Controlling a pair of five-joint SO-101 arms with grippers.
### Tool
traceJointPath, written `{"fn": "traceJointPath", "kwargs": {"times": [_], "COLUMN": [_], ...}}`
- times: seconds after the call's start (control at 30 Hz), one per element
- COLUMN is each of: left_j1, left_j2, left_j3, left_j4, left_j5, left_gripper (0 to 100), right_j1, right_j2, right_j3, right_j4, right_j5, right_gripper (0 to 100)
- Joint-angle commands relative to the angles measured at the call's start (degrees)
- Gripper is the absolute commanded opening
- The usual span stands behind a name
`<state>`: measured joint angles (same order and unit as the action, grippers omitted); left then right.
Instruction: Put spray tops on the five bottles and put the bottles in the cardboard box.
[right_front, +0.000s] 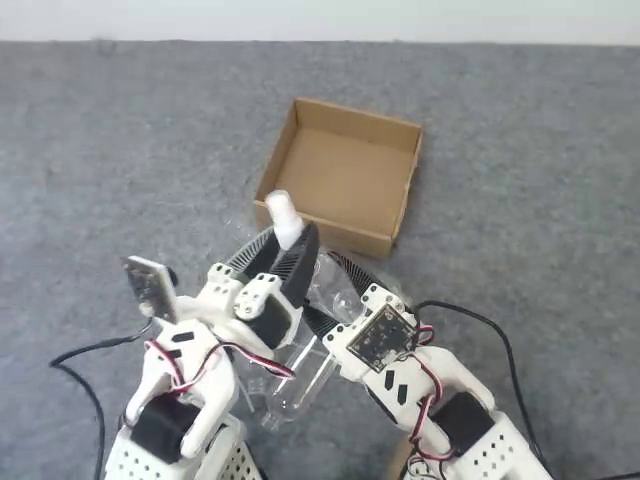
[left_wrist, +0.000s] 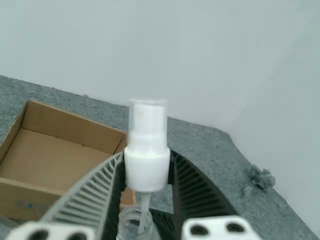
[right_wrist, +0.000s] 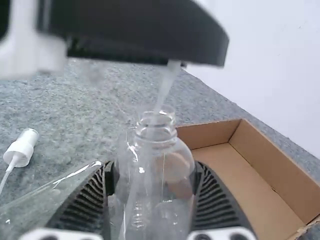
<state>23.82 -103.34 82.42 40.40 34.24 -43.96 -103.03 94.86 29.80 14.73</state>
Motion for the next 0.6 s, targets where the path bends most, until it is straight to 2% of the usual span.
{"fn": "traceJointPath", "kwargs": {"times": [0.0, 0.27, 0.4, 0.5, 0.57], "left_j1": [2.2, 1.85, 1.76, 1.76, 1.76], "left_j2": [-0.97, -0.97, -0.97, -0.97, -0.97], "left_j3": [-0.04, -0.31, -0.13, -1.01, -2.77], "left_j4": [0.26, 0.0, 0.79, 3.87, 6.15], "left_j5": [-1.67, -6.51, -10.2, -9.05, -7.74], "left_gripper": [1, 2, 11, 19, 20], "right_j1": [0.84, 0.92, 0.92, 0.92, 0.92], "right_j2": [-1.01, -1.01, -1.01, -1.01, -1.01], "right_j3": [0.44, 0.44, 0.44, 0.53, 0.44], "right_j4": [-1.01, -0.92, -0.92, -0.84, -0.13], "right_j5": [0.62, 0.7, 0.7, 0.7, 0.7], "right_gripper": [0.6, 0.6, 0.6, 0.6, 0.6]}}
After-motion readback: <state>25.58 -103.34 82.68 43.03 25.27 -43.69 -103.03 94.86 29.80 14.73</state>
